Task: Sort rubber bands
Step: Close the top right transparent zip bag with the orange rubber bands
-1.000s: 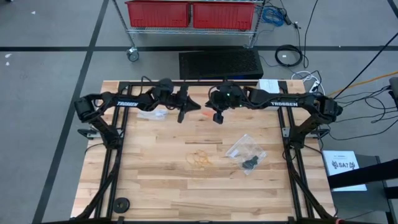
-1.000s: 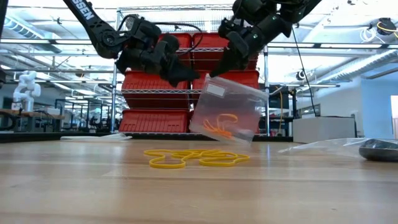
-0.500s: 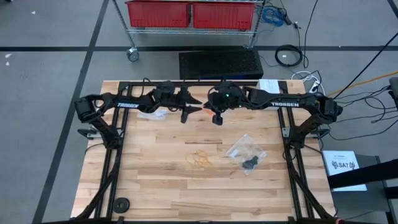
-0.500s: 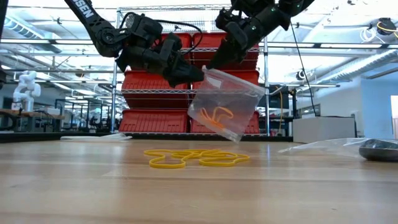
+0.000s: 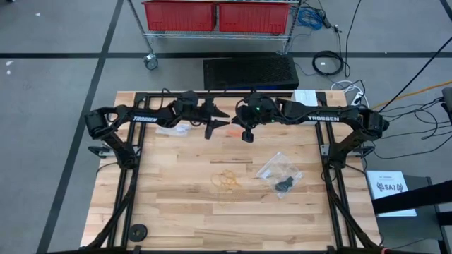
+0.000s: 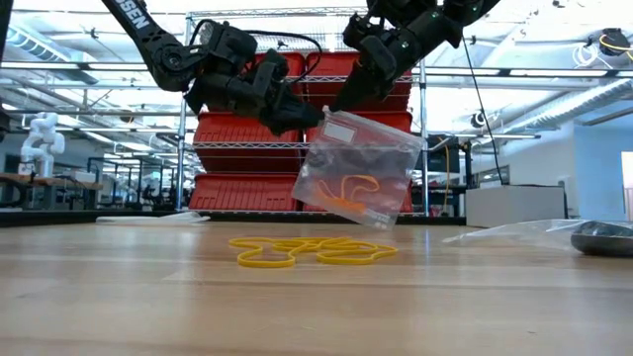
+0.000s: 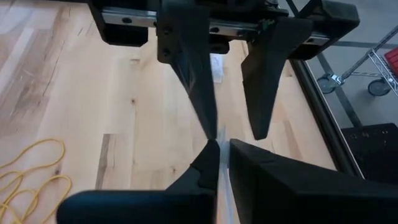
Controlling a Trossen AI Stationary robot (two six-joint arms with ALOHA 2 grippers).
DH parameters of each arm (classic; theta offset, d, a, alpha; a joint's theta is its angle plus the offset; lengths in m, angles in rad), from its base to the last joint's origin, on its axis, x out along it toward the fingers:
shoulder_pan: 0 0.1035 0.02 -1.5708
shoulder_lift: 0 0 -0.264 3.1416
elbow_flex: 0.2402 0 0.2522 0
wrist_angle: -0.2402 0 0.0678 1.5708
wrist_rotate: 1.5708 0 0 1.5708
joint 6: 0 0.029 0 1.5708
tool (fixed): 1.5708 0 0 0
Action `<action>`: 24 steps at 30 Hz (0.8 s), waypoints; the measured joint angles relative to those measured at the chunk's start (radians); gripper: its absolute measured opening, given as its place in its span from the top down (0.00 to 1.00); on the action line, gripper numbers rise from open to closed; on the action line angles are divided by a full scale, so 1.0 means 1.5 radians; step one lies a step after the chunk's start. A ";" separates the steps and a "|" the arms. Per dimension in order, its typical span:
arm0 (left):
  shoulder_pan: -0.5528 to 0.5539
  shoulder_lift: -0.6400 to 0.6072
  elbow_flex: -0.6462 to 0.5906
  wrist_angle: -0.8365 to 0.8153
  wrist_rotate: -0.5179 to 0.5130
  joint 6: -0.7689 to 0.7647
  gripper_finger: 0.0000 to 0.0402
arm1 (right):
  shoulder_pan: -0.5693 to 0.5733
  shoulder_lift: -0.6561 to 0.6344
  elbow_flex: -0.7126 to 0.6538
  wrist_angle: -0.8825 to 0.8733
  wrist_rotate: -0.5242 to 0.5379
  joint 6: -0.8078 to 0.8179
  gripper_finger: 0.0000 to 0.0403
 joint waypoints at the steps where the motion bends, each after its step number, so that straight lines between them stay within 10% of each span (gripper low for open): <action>1: -0.002 0.000 0.001 -0.002 0.006 0.008 0.62 | 0.000 0.000 0.000 0.000 0.000 -0.001 0.99; 16: -0.025 0.000 0.021 -0.017 -0.008 0.051 0.96 | 0.000 0.000 -0.001 -0.008 0.002 -0.007 0.99; 24: -0.026 0.000 0.021 -0.023 -0.016 0.079 0.99 | 0.000 0.000 -0.001 -0.016 0.002 -0.011 0.99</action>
